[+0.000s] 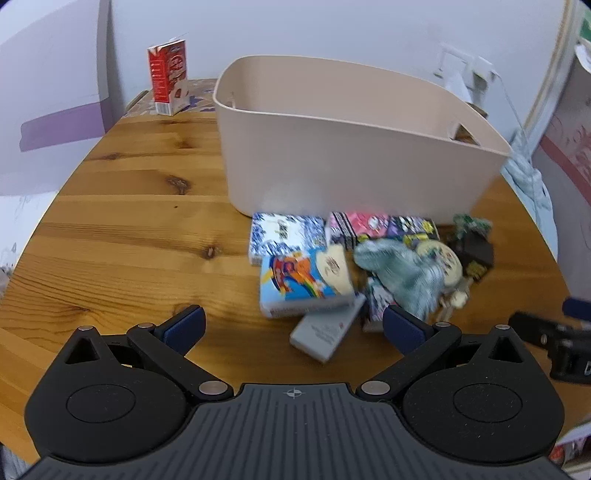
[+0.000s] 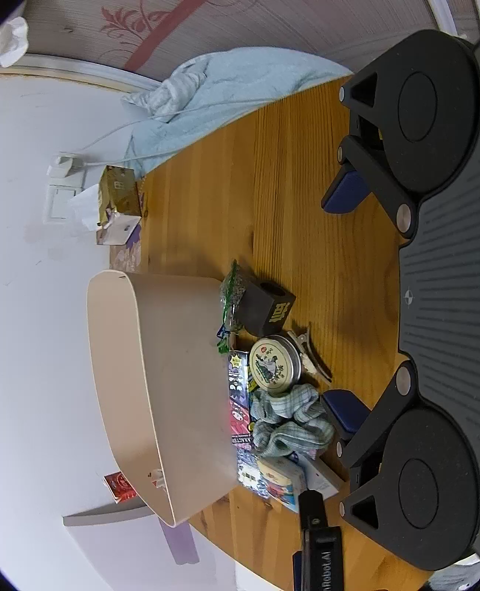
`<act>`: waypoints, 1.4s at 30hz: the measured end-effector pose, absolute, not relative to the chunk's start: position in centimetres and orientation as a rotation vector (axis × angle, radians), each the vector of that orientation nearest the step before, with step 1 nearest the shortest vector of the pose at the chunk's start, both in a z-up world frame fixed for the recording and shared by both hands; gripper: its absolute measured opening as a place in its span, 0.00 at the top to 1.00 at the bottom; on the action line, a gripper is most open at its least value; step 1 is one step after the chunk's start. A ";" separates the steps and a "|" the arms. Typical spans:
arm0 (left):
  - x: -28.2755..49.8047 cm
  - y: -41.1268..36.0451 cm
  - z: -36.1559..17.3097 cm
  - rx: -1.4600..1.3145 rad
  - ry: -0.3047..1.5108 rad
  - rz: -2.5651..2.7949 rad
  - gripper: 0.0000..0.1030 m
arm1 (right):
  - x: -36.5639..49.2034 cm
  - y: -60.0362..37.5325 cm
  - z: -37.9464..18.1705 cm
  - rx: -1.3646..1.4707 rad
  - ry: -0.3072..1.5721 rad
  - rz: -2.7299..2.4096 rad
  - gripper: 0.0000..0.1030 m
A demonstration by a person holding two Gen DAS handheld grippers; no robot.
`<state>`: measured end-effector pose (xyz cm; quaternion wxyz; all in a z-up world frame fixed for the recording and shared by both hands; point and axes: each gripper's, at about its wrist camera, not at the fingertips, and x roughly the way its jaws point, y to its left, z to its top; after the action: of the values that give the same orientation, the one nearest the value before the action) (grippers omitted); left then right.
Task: Organize objects
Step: 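Grasp the green checked cloth with the right tool while the left grasps the cartoon box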
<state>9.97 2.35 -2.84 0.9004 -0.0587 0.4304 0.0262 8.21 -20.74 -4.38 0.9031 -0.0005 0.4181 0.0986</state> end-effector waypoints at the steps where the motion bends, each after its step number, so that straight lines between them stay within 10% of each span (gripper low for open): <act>1: 10.3 2.5 -2.9 -0.127 0.891 0.058 0.00 | 8.5 -20.7 -4.5 0.008 0.865 0.207 0.00; 21: 15.3 4.9 -6.0 -0.279 0.989 0.020 0.00 | 12.3 -14.0 -6.6 -0.035 0.902 0.422 0.11; 25: 15.4 4.5 -6.8 -0.249 0.987 -0.001 0.03 | 13.0 -12.9 -7.1 -0.051 0.909 0.437 0.22; 31: 15.5 4.4 -6.7 -0.199 0.973 -0.030 0.36 | 12.8 -12.2 -6.8 -0.068 0.884 0.473 0.61; 42: 12.9 4.4 -5.4 -0.151 0.944 -0.051 0.38 | 11.7 -12.4 -5.9 -0.057 0.862 0.462 0.87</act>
<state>12.95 4.43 -5.42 0.8875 -0.0727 0.4544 -0.0247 11.72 -12.43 -5.91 0.8824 -0.0275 0.4140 0.2218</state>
